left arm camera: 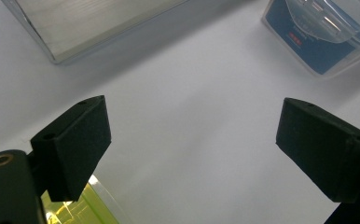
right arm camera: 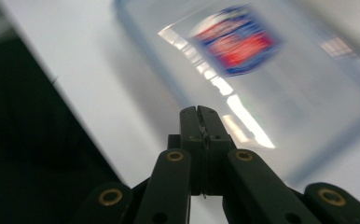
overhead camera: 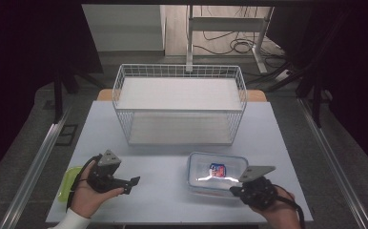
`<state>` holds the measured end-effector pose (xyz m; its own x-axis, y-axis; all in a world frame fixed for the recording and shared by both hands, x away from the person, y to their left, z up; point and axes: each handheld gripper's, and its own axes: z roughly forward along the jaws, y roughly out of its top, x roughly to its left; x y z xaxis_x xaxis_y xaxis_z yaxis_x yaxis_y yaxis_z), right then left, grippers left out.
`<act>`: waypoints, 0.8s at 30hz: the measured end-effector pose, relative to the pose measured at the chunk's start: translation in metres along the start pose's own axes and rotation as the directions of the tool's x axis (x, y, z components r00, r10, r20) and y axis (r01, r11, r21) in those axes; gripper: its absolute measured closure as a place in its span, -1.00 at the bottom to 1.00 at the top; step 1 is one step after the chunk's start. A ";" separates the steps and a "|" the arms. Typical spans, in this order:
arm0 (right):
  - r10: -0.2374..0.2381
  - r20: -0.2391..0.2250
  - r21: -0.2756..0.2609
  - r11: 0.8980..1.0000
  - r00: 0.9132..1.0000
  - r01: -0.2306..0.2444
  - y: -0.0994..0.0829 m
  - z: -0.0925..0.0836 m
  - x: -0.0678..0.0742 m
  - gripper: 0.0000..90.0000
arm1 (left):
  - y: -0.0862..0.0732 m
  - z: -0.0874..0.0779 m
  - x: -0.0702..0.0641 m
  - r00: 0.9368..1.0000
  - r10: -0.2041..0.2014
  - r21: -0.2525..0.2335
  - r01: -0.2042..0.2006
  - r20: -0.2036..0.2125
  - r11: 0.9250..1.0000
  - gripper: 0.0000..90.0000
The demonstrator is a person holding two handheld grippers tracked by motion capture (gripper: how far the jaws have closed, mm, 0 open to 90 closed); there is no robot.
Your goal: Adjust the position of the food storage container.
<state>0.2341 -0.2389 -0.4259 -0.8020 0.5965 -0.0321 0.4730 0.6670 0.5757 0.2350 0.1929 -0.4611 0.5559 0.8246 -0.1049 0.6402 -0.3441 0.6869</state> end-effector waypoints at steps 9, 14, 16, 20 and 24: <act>0.258 0.226 0.001 0.964 0.939 -0.265 -0.004 -0.006 -0.062 0.98 | 0.003 -0.001 -0.002 1.000 0.010 -0.007 -0.010 0.010 1.000 -0.78; 0.317 0.277 0.053 0.938 0.907 -0.344 -0.017 0.013 -0.078 0.99 | 0.000 0.000 0.001 1.000 0.001 -0.003 -0.001 0.007 1.000 -0.78; 0.320 0.275 0.064 0.935 0.907 -0.350 -0.019 0.015 -0.079 0.99 | 0.000 0.000 0.001 1.000 -0.001 -0.002 0.001 0.004 1.000 -0.78; 0.342 0.239 0.090 0.924 0.909 -0.372 -0.023 0.023 -0.078 0.99 | 0.000 -0.002 0.000 1.000 -0.008 -0.006 0.008 0.001 1.000 -0.78; 0.334 0.220 0.103 0.927 0.917 -0.362 -0.017 0.029 -0.072 0.99 | 0.001 -0.001 0.000 1.000 -0.010 -0.006 0.010 -0.003 1.000 -0.78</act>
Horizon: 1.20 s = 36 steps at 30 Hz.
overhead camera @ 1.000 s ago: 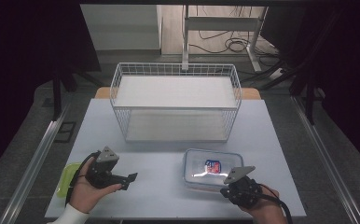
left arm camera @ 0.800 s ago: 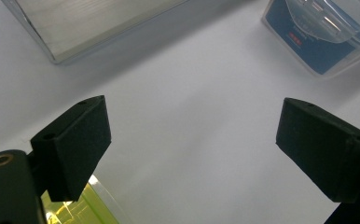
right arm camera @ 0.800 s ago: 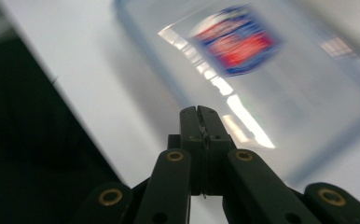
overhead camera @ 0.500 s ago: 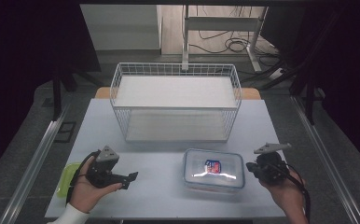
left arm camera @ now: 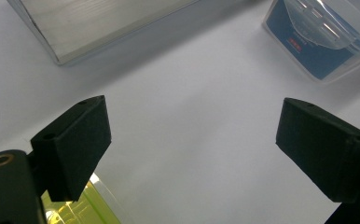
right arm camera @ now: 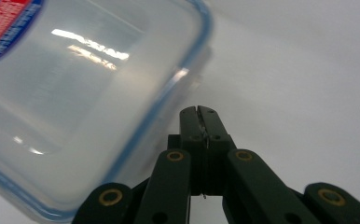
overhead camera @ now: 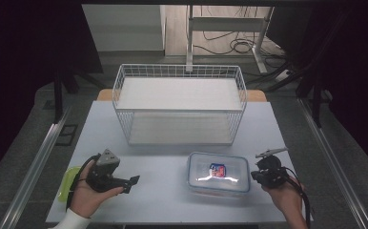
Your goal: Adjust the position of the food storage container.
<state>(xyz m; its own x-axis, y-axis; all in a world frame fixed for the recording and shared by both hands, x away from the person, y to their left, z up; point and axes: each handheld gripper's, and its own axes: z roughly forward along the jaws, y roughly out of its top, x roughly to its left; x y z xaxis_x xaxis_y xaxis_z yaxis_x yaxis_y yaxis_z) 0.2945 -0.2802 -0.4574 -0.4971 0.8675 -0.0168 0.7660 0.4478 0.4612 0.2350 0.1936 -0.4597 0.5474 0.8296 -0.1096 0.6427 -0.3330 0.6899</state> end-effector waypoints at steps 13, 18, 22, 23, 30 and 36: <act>-0.029 0.033 0.006 1.000 0.999 0.029 0.011 0.008 0.016 0.99 | 0.001 0.005 0.000 1.000 0.004 0.012 -0.004 0.004 1.000 -0.78; -0.061 0.028 -0.001 0.998 0.998 0.061 0.020 0.013 0.031 0.99 | 0.001 0.006 0.000 1.000 0.001 0.010 -0.001 0.005 1.000 -0.78; -0.082 0.020 -0.009 0.997 0.996 0.082 0.028 0.019 0.043 0.99 | 0.001 0.006 0.000 1.000 0.000 0.011 0.000 0.005 1.000 -0.78; -0.086 0.018 -0.013 0.996 0.996 0.087 0.030 0.021 0.046 0.99 | 0.001 0.005 0.000 1.000 0.000 0.011 0.000 0.005 1.000 -0.78; -0.119 0.001 -0.035 0.992 0.993 0.118 0.042 0.030 0.063 0.98 | 0.001 0.004 0.001 1.000 -0.004 0.007 0.004 0.004 1.000 -0.78; -0.132 -0.025 -0.057 0.990 0.991 0.131 0.049 0.036 0.075 0.99 | 0.001 0.004 0.001 1.000 -0.005 0.004 0.005 0.004 1.000 -0.78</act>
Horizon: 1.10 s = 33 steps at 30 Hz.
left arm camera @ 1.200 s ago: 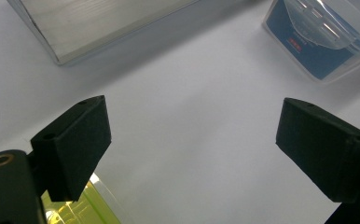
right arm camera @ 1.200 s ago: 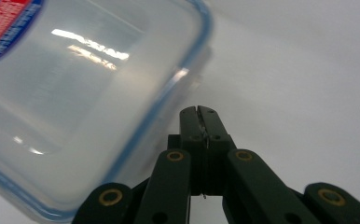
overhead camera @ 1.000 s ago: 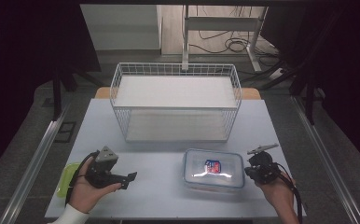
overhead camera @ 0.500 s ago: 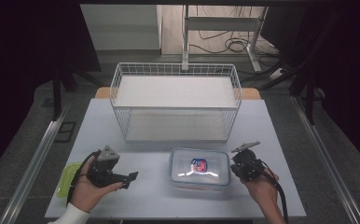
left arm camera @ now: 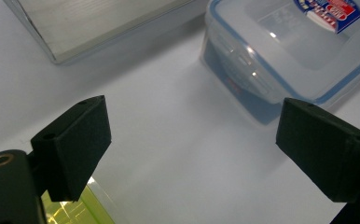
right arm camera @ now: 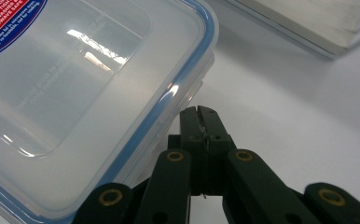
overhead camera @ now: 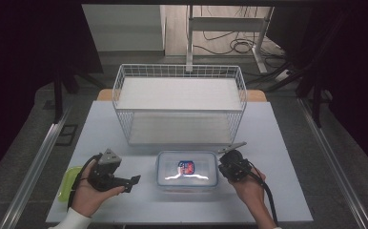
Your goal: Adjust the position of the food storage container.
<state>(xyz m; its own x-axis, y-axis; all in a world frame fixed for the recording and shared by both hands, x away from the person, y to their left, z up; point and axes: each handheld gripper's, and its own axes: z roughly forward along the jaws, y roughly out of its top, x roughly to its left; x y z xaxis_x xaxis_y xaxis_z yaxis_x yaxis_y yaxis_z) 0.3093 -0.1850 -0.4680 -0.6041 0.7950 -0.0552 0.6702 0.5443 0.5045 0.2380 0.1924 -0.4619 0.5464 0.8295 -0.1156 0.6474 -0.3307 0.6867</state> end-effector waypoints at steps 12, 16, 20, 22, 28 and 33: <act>-0.041 -0.021 -0.026 0.999 0.999 0.040 0.006 0.007 0.016 0.98 | 0.000 -0.002 0.001 1.000 -0.004 -0.006 0.004 -0.005 1.000 -0.78; -0.015 -0.024 -0.086 0.996 1.000 0.013 0.000 -0.006 0.008 0.98 | 0.000 -0.004 0.002 1.000 -0.013 -0.016 0.013 -0.002 1.000 -0.78; 0.009 -0.068 -0.135 0.991 0.998 -0.018 -0.010 -0.019 -0.002 0.95 | 0.000 -0.005 0.003 1.000 -0.028 -0.022 0.028 0.005 0.999 -0.78; 0.021 -0.103 -0.150 0.988 0.994 -0.037 -0.018 -0.024 -0.007 0.86 | 0.000 -0.005 0.003 0.999 -0.032 -0.023 0.033 0.008 0.999 -0.78; 0.089 -0.279 -0.261 0.951 0.956 -0.165 -0.034 -0.033 -0.024 -0.19 | 0.001 -0.006 0.001 0.997 -0.065 -0.040 0.067 0.050 0.997 -0.78; 0.125 -0.355 -0.282 0.930 0.926 -0.234 -0.044 -0.037 -0.030 -0.46 | 0.003 -0.008 0.000 0.990 -0.099 -0.060 0.106 0.102 0.993 -0.78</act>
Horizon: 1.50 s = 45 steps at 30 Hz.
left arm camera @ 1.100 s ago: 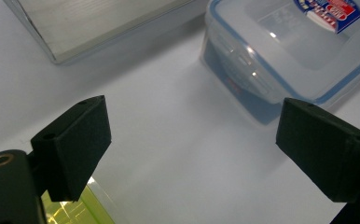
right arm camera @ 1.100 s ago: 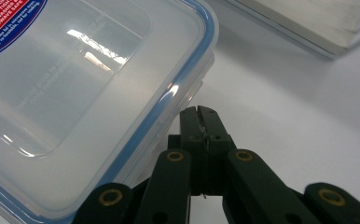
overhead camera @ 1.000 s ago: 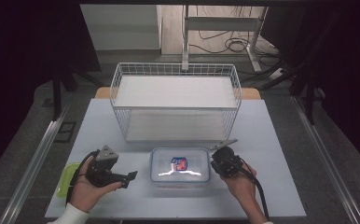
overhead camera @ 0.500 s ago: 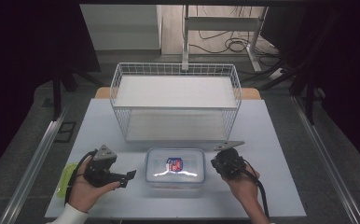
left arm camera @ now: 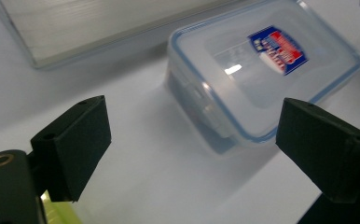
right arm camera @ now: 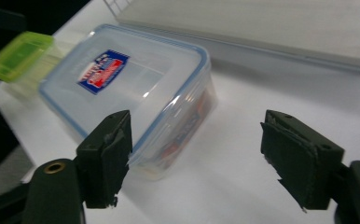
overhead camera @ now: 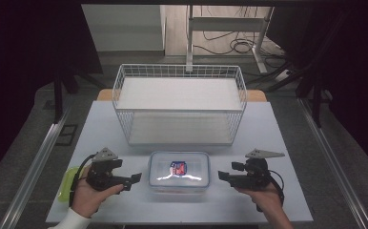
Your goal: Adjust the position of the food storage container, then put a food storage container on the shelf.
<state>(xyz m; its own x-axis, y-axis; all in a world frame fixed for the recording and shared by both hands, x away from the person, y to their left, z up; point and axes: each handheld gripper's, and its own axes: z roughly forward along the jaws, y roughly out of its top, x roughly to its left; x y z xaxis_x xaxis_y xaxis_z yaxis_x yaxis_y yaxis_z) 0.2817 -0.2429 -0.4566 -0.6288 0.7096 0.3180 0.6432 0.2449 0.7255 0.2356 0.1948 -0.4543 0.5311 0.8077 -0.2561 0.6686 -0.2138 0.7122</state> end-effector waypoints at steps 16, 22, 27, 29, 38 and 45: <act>0.108 -0.132 -0.044 0.992 0.985 -0.115 0.003 -0.003 -0.010 -0.54 | -0.004 -0.001 0.000 0.980 -0.136 -0.035 0.143 0.143 0.989 -0.77; 0.132 -0.162 -0.029 0.990 0.978 -0.138 0.002 0.002 -0.011 -0.54 | 0.003 0.010 -0.005 0.963 -0.179 -0.027 0.189 0.203 0.982 -0.77; 0.145 -0.180 -0.028 0.988 0.973 -0.152 0.004 0.004 -0.012 -0.53 | 0.010 0.021 -0.006 0.941 -0.224 0.003 0.231 0.254 0.973 -0.78; 0.153 -0.185 -0.027 0.987 0.971 -0.161 0.004 0.006 -0.013 -0.53 | 0.012 0.027 -0.004 0.933 -0.245 0.018 0.249 0.265 0.968 -0.78; 0.177 -0.194 -0.019 0.983 0.965 -0.184 0.008 0.013 -0.017 -0.51 | 0.015 0.048 0.006 0.901 -0.332 0.080 0.322 0.278 0.943 -0.80; 0.185 -0.190 -0.001 0.982 0.964 -0.188 0.008 0.018 -0.018 -0.51 | 0.014 0.061 0.012 0.888 -0.361 0.128 0.338 0.284 0.932 -0.81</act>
<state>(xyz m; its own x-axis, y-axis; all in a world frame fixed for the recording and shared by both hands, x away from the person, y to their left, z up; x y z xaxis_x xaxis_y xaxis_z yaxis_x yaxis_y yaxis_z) 0.3055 -0.2420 -0.4673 -0.5705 0.6036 0.5569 0.7499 0.1063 0.6530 0.2827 0.1679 -0.4871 0.3784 0.6383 -0.6704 0.8694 0.0034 0.4940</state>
